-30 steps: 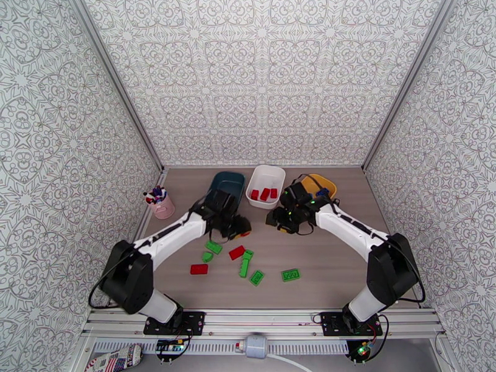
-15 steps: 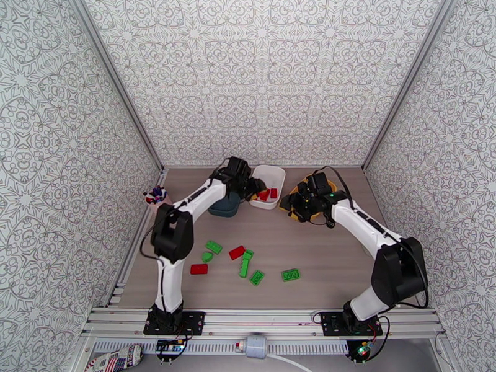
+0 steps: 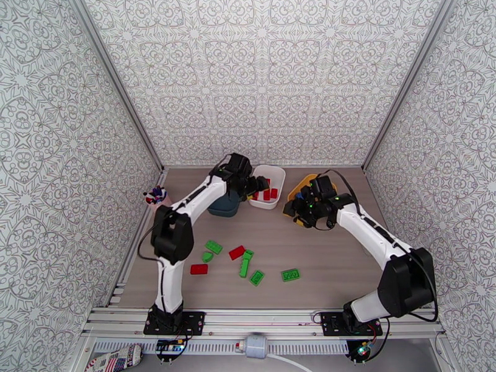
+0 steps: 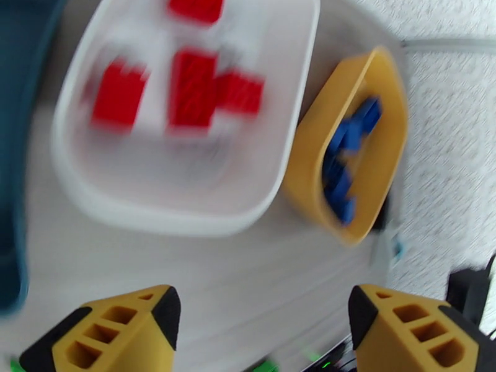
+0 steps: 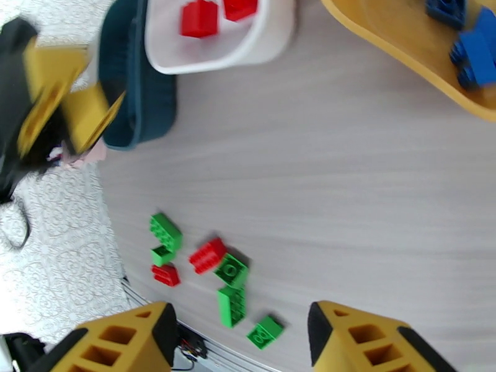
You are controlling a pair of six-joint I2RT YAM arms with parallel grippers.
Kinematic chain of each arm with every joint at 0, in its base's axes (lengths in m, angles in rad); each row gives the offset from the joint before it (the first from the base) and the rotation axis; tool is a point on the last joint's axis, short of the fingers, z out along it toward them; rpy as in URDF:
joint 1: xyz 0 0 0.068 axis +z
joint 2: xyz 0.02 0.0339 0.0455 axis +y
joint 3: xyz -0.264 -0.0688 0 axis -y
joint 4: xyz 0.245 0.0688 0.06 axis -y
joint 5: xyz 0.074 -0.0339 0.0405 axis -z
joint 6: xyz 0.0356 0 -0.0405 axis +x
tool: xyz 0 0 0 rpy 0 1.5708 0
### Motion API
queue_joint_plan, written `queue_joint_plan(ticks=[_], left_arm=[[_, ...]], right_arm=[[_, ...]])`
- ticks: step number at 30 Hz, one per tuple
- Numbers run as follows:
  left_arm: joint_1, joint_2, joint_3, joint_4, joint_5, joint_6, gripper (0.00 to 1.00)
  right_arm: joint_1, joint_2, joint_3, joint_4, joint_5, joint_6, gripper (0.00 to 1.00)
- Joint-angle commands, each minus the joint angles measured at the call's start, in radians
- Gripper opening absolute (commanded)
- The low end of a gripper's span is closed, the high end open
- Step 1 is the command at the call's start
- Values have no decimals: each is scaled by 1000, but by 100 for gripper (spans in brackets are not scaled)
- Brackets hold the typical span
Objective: Sort the legos into containers by color
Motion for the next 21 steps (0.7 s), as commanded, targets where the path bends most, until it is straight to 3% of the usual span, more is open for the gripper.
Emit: queue_joint_plan(ticks=[1, 10, 21], left_arm=[[-14, -189, -140, -93, -106, 110, 80], [-51, -529, -591, -200, -263, 158, 84], [-232, -521, -833, -174, -313, 92, 84]], right_arm=[[49, -22, -18, -61, 50, -44, 62], [204, -9, -60, -51, 107, -19, 63], [338, 4, -66, -62, 159, 14, 65]])
